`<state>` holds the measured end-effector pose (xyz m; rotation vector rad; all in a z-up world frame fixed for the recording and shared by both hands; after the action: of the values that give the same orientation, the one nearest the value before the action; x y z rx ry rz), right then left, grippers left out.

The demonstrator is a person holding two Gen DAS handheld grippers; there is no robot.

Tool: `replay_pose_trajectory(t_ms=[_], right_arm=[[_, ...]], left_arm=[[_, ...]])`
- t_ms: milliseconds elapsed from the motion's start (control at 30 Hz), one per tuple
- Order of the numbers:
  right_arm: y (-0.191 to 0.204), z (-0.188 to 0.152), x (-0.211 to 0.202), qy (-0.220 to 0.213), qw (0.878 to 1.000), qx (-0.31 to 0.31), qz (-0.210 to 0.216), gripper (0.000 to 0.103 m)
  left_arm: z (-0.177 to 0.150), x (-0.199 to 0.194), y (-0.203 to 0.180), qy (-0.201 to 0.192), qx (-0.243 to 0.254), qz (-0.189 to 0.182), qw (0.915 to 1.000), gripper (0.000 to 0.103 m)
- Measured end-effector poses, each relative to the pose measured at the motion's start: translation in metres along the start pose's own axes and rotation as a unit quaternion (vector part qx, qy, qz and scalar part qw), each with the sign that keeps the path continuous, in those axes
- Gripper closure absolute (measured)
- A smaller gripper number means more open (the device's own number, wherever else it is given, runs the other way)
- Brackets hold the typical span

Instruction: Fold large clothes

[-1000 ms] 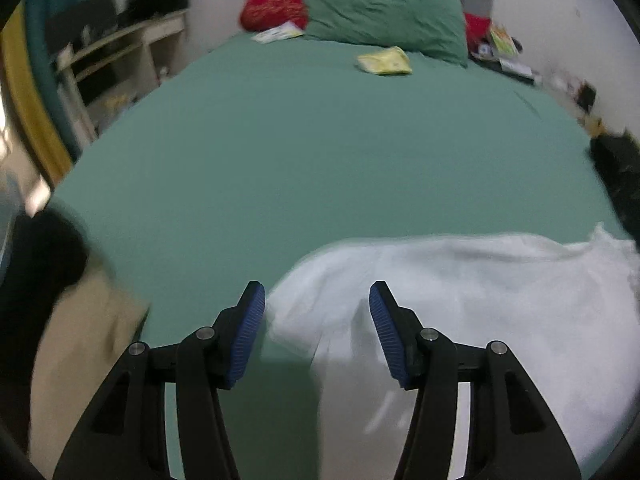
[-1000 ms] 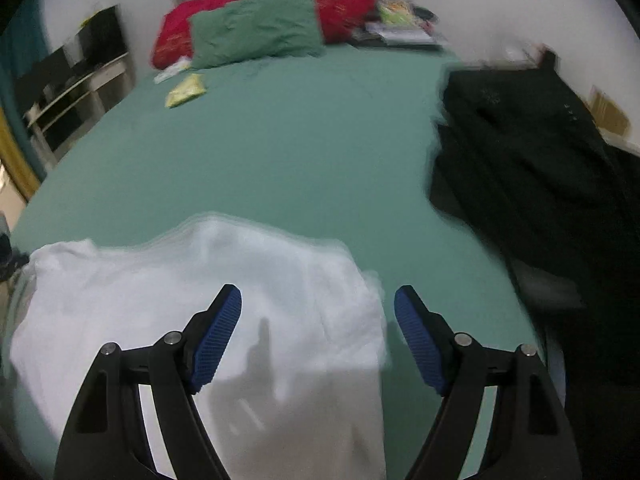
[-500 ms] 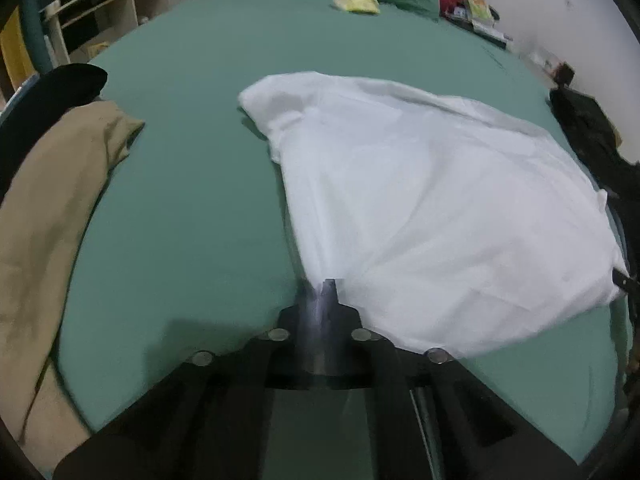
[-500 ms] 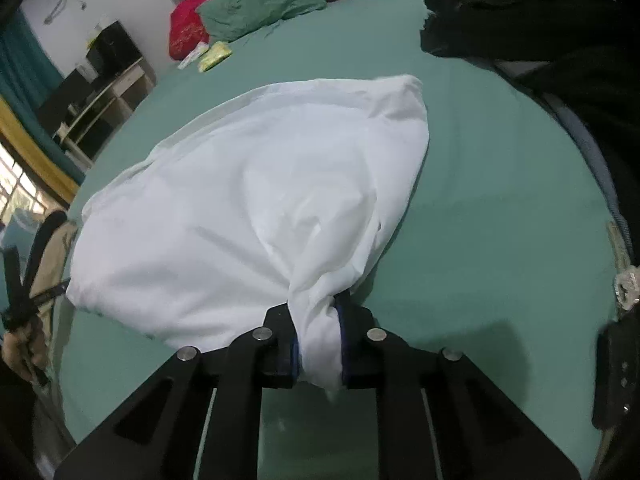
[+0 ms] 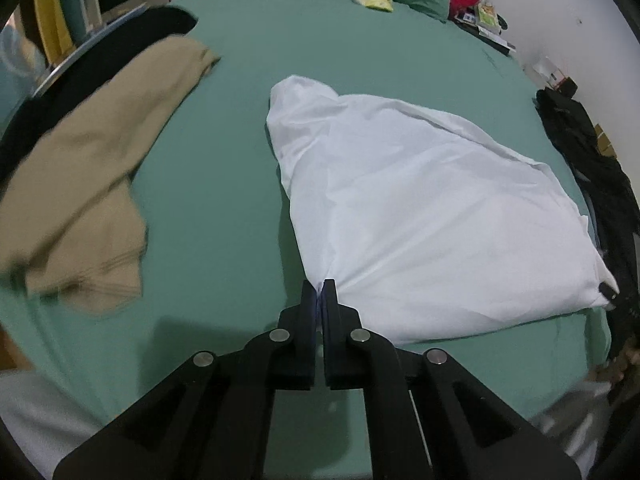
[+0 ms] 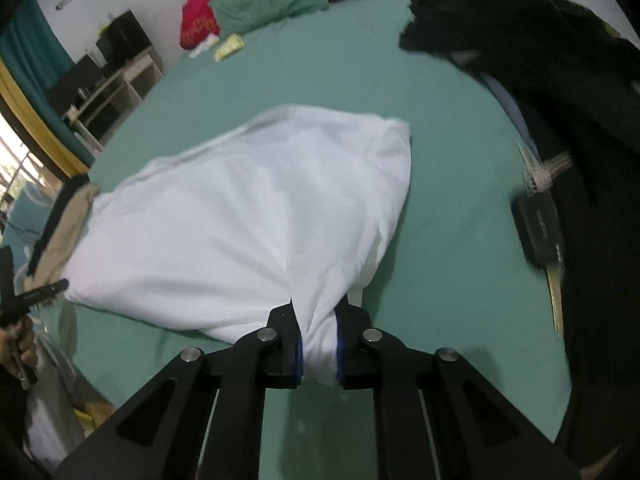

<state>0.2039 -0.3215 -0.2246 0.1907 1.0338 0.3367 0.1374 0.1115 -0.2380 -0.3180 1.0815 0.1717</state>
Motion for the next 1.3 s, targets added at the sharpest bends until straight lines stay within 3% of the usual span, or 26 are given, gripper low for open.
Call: replay_pose_trajectory(t_ms=[100, 200, 233, 267, 300, 367, 467, 600, 733, 833, 967, 1067, 1133, 1200, 1300], right_arm=[[-0.012, -0.028, -0.007, 0.015, 1.000, 0.004, -0.016, 0.091], [-0.019, -0.025, -0.009, 0.016, 0.999, 0.018, -0.030, 0.082], [-0.021, -0.020, -0.013, 0.009, 0.999, 0.017, -0.041, 0.076], [-0.024, -0.010, -0.020, -0.011, 0.998, 0.014, -0.060, 0.067], [-0.027, -0.003, -0.026, -0.027, 0.997, 0.013, -0.071, 0.062], [-0.025, 0.016, -0.034, -0.058, 0.995, 0.011, -0.076, 0.050], [-0.012, 0.049, -0.025, -0.080, 0.995, -0.017, -0.049, 0.040], [0.016, 0.086, 0.034, -0.030, 0.998, -0.054, 0.006, 0.040], [0.042, 0.109, 0.099, 0.025, 0.994, -0.100, 0.022, 0.040], [0.051, 0.113, 0.142, 0.076, 0.987, -0.142, -0.001, 0.040], [0.061, 0.144, 0.167, 0.061, 0.982, -0.177, -0.025, 0.034], [0.063, 0.163, 0.183, 0.035, 0.982, -0.183, -0.033, 0.030], [0.063, 0.171, 0.182, 0.011, 0.983, -0.178, -0.042, 0.030], [0.054, 0.177, 0.163, -0.026, 0.983, -0.171, -0.063, 0.030], [0.034, 0.176, 0.116, -0.078, 0.984, -0.146, -0.066, 0.030]], left_arm=[[-0.023, -0.003, 0.000, 0.018, 0.008, 0.011, 0.9997, 0.100], [-0.029, -0.005, 0.002, 0.027, 0.006, 0.010, 0.9996, 0.096], [-0.025, -0.006, 0.004, 0.024, 0.001, 0.012, 0.9996, 0.087], [-0.019, -0.009, 0.006, 0.016, -0.003, 0.015, 0.9998, 0.073], [-0.010, -0.013, 0.008, 0.002, -0.008, 0.018, 0.9998, 0.066], [0.014, -0.020, 0.005, -0.025, -0.006, 0.011, 0.9996, 0.062], [0.050, -0.012, -0.011, -0.047, 0.024, -0.004, 0.9986, 0.061], [0.082, 0.028, -0.036, -0.028, 0.064, -0.013, 0.9975, 0.061], [0.097, 0.074, -0.082, 0.000, 0.112, -0.039, 0.9930, 0.061], [0.106, 0.112, -0.108, 0.022, 0.148, -0.035, 0.9881, 0.061], [0.132, 0.132, -0.123, -0.004, 0.165, -0.014, 0.9862, 0.057], [0.150, 0.140, -0.120, -0.023, 0.143, 0.001, 0.9895, 0.057], [0.162, 0.140, -0.111, -0.042, 0.128, 0.036, 0.9903, 0.057], [0.170, 0.137, -0.089, -0.056, 0.089, 0.072, 0.9918, 0.057], [0.169, 0.126, -0.063, -0.052, 0.042, 0.072, 0.9952, 0.057]])
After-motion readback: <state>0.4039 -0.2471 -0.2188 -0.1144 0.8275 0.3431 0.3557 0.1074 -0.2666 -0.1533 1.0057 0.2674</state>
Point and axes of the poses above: each gripper's, at about its wrist camera, not at the fingertips, and x roughly the way its jaws point, y to its left, z to its top, the point moved 9 cm from there along x, roughly the way its jaws point, and after that the axes turned 2 degrees about -y, right-handed, at the moved point
